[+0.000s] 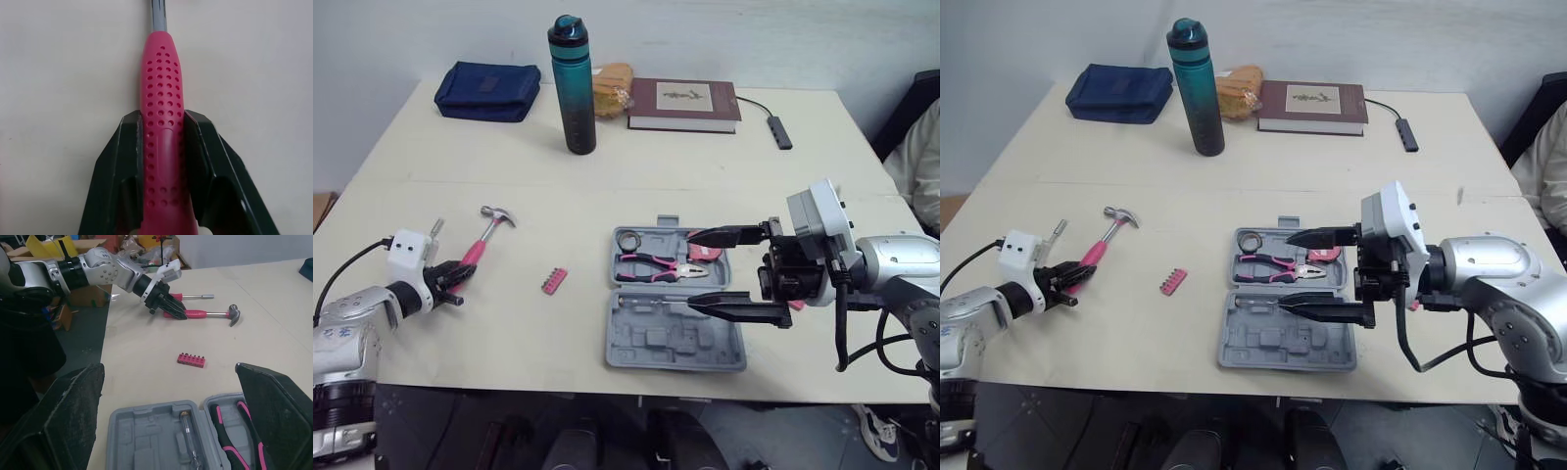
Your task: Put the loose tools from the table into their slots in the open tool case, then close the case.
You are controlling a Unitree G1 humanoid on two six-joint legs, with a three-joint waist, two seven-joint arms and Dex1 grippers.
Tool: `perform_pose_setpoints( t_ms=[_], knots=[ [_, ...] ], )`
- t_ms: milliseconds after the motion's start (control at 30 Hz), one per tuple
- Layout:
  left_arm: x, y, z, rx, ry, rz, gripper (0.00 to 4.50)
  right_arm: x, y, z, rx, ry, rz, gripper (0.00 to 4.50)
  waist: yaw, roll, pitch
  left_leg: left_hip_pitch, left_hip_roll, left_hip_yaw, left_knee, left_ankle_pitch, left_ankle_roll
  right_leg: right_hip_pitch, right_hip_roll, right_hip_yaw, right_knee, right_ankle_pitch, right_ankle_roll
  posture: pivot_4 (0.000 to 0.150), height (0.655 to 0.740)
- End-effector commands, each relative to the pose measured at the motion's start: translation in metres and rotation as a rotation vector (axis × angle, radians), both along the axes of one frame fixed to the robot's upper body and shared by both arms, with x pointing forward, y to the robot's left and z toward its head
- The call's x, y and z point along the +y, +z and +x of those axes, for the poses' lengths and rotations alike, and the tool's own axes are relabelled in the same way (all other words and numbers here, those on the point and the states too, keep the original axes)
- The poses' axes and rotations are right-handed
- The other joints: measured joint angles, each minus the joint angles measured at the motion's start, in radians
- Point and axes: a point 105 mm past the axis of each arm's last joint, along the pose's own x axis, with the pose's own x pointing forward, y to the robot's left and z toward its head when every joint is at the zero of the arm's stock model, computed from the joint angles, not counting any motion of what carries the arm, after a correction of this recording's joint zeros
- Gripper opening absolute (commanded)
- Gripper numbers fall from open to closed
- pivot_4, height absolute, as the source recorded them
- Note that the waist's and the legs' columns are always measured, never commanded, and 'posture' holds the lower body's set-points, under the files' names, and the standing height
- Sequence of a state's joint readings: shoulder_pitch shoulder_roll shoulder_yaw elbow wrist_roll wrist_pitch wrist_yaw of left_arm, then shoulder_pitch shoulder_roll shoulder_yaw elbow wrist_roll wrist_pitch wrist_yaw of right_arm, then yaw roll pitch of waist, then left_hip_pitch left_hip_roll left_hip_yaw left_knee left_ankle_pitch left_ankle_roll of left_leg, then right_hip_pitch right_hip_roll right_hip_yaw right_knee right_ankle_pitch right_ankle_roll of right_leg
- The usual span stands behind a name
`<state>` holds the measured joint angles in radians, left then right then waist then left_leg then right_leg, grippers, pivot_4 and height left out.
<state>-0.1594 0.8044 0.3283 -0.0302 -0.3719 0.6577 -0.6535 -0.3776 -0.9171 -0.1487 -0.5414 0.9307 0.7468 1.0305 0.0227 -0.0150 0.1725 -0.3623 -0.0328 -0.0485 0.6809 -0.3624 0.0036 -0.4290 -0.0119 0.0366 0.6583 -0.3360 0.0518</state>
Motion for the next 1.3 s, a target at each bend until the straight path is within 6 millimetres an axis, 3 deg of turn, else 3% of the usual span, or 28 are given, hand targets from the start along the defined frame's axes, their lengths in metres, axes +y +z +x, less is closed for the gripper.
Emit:
perform_pose_setpoints(
  t_ms=[33, 200, 300, 433, 533, 633, 967, 1300],
  knots=[
    [-0.059, 0.045, -0.017, -0.095, -0.307, 0.063, 0.49, -0.014, 0.002, -0.009, 0.003, -0.009, -0.037, 4.5, 0.008, 0.0, 0.0, -0.001, 0.0, 0.0, 0.001, 0.0, 0.0, 0.0, 0.0, -0.001, 0.0, 0.0, 0.0, 0.15, 0.74],
    [-0.129, 0.066, -0.033, -0.083, -0.667, 0.125, 0.49, -0.045, -0.016, -0.019, 0.095, -0.107, -0.123, 4.5, 0.023, 0.0, 0.0, -0.004, 0.0, -0.002, 0.002, 0.0, 0.001, 0.0, -0.001, -0.002, -0.004, 0.001, 0.001, 0.15, 0.74],
    [-0.159, 0.063, -0.043, -0.035, -0.827, 0.143, 0.49, -0.056, -0.025, -0.023, 0.124, -0.151, -0.158, 4.5, 0.019, 0.0, 0.0, -0.003, 0.0, -0.002, 0.002, 0.0, 0.001, 0.0, 0.0, -0.002, -0.002, 0.001, 0.001, 0.15, 0.74],
    [-0.195, 0.046, -0.053, 0.091, -1.007, 0.148, 0.49, -0.07, -0.041, -0.03, 0.139, -0.203, -0.25, 4.5, 0.004, 0.001, 0.0, -0.003, 0.0, 0.0, 0.002, 0.0, 0.001, 0.0, 0.001, 0.0, 0.001, 0.001, 0.002, 0.15, 0.74],
    [-0.211, 0.034, -0.034, 0.083, -0.981, 0.229, 0.49, -0.073, -0.042, -0.035, 0.171, -0.222, -0.247, 4.5, 0.001, 0.001, 0.001, -0.003, 0.0, 0.0, 0.003, 0.001, 0.001, 0.0, 0.002, 0.0, 0.003, 0.001, 0.002, 0.15, 0.74],
    [-0.231, 0.026, -0.027, 0.094, -1.025, 0.276, 0.49, -0.076, -0.046, -0.039, 0.178, -0.25, -0.256, 4.5, 0.005, 0.001, 0.001, -0.002, 0.0, 0.0, 0.004, 0.001, 0.001, 0.0, 0.002, 0.0, 0.002, 0.001, 0.002, 0.15, 0.74],
    [-0.264, 0.015, -0.021, 0.084, -1.126, 0.315, 0.49, -0.078, -0.048, -0.042, 0.177, -0.31, -0.237, 4.5, 0.007, 0.001, 0.001, -0.003, 0.0, 0.0, 0.007, 0.001, 0.001, 0.0, 0.002, 0.0, 0.003, 0.001, 0.002, 0.15, 0.74],
    [-0.262, 0.006, -0.031, 0.078, -1.2, 0.377, 0.49, -0.078, -0.051, -0.046, 0.187, -0.334, -0.225, 4.5, 0.006, 0.001, 0.001, -0.003, 0.0, 0.0, 0.009, 0.001, 0.001, 0.0, 0.002, 0.0, 0.004, 0.001, 0.002, 0.15, 0.74]
  ],
)
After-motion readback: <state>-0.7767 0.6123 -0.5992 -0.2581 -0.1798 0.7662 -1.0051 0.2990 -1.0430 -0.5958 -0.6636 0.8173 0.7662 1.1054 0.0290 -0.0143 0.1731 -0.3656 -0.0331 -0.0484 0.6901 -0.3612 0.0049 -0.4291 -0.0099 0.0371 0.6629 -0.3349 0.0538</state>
